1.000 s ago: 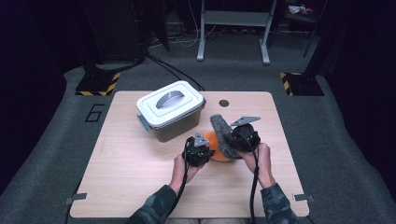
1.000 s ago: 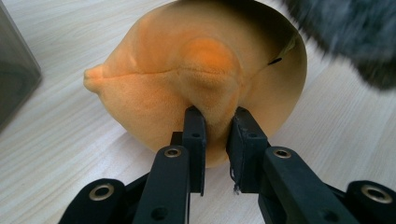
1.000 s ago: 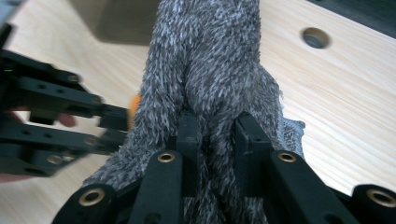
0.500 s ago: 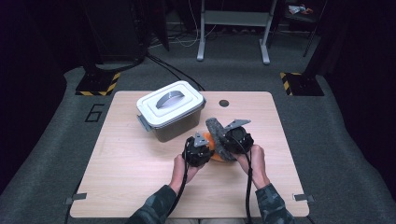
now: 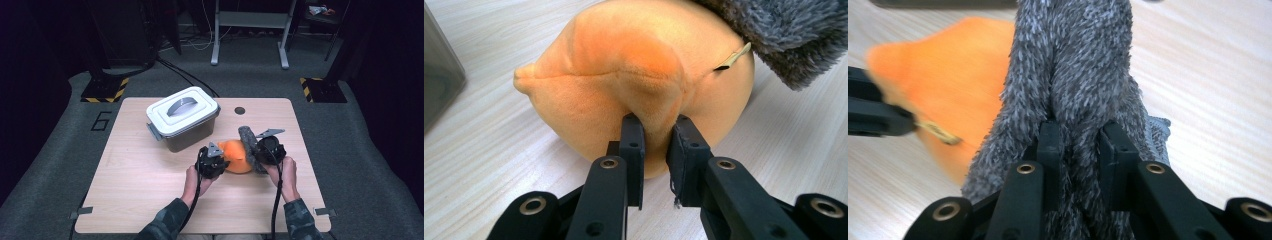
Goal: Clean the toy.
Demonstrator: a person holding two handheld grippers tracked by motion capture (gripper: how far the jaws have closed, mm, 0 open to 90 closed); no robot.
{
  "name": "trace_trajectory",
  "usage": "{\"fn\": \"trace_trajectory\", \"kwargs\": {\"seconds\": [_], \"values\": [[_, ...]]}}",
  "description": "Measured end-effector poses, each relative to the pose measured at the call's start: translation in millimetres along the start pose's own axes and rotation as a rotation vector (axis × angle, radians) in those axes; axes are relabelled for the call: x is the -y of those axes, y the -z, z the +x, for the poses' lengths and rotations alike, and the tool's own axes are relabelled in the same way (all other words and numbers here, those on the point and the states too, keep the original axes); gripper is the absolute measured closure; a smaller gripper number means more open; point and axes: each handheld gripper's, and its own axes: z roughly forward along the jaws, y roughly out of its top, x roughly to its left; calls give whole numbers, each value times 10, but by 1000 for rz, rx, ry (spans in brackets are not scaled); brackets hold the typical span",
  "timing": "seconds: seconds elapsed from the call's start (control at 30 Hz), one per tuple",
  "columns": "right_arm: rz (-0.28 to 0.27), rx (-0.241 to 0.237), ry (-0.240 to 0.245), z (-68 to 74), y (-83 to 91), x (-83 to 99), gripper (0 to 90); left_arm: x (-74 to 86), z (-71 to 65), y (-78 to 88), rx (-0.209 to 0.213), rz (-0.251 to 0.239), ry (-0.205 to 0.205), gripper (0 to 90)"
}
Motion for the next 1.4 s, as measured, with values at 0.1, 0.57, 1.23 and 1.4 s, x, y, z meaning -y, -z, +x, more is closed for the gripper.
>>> {"fn": "trace_trajectory", "kwargs": {"seconds": [0.1, 0.57, 1.23, 1.4], "values": [[20, 14, -28, -94, -46, 60, 739, 3, 1, -3, 2, -4, 3, 781], [151, 21, -102, -336, -467, 375, 739, 15, 10, -6, 7, -11, 15, 780], [-55, 37, -50, -200, 303, 3, 742, 31, 32, -6, 10, -11, 9, 777], [-70, -9, 21, 51, 304, -151, 742, 31, 32, -5, 8, -10, 5, 775]]}}
